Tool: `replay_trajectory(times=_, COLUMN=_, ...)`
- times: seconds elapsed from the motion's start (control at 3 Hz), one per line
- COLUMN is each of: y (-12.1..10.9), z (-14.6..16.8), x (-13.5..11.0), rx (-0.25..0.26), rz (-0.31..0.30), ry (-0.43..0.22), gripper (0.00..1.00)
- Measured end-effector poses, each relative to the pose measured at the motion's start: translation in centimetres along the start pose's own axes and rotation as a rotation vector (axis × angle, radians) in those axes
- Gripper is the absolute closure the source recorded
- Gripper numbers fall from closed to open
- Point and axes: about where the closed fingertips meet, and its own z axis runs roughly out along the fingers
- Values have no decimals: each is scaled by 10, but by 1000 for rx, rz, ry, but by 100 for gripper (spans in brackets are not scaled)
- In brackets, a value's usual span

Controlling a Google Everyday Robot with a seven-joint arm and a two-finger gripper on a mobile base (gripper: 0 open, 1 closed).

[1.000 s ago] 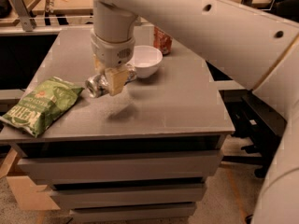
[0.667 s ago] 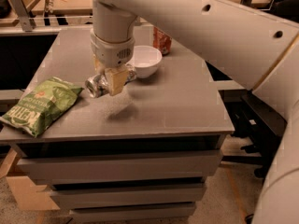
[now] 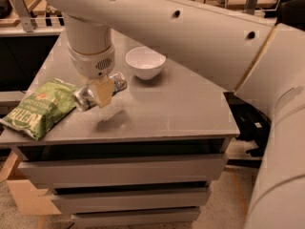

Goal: Move redbull can near green jalapeno chip bag

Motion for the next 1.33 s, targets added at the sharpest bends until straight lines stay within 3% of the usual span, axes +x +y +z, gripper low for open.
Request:
replay_trajectory(times=0.67, y=-11, z=23, x=-47, rx=-50, rz=-48, ry=33, gripper=100)
replay_trajectory(times=1.33, y=-11, z=43, x=-50, rx=-55, rz=-11, ry=24, gripper=100)
